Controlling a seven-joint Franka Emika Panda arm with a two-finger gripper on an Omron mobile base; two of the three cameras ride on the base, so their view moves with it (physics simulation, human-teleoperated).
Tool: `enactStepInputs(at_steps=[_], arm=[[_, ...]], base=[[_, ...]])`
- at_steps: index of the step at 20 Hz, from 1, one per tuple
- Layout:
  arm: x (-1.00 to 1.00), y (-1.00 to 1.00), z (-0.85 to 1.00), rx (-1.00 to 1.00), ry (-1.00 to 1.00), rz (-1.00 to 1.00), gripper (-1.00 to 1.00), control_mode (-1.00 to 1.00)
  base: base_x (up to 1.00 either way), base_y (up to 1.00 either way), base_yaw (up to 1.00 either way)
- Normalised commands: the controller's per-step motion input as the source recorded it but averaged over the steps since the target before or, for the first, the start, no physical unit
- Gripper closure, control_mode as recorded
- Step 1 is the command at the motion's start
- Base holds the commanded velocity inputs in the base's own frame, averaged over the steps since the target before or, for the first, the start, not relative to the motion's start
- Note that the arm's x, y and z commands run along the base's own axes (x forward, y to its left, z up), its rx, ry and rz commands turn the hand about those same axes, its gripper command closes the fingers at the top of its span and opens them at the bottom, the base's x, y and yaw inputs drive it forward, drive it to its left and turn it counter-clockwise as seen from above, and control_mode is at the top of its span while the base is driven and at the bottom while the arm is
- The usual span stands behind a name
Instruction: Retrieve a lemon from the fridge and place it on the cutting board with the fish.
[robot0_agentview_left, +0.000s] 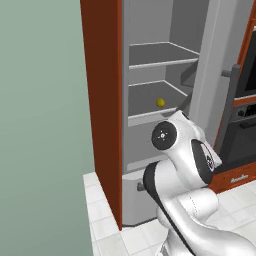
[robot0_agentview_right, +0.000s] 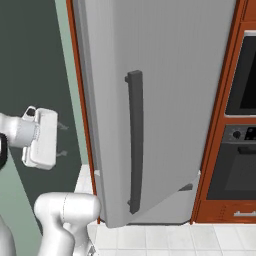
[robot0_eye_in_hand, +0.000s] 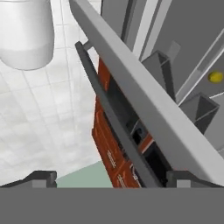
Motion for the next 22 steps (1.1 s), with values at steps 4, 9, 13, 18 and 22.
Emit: enactStepInputs(at_steps=[4, 9, 13, 18, 22], arm=[[0.38, -0.24, 0.00, 0.00, 0.19, 0.00, -1.00, -1.00], [0.45, -0.02, 0.00, 0.00, 0.00, 0.01, -1.00, -1.00], [0.55, 0.00, 0.00, 0.00, 0.02, 0.00, -1.00, -1.00], [0.47, 0.00, 0.00, 0.00, 0.03, 0.05, -1.00, -1.00], [0.57, 0.09, -0.05, 0.00, 0.00, 0.03, -1.00, -1.00]], base=[[0.00, 0.00, 0.00], [0.00, 0.00, 0.00], [0.00, 0.00, 0.00], [0.00, 0.00, 0.00], [0.00, 0.00, 0.00]])
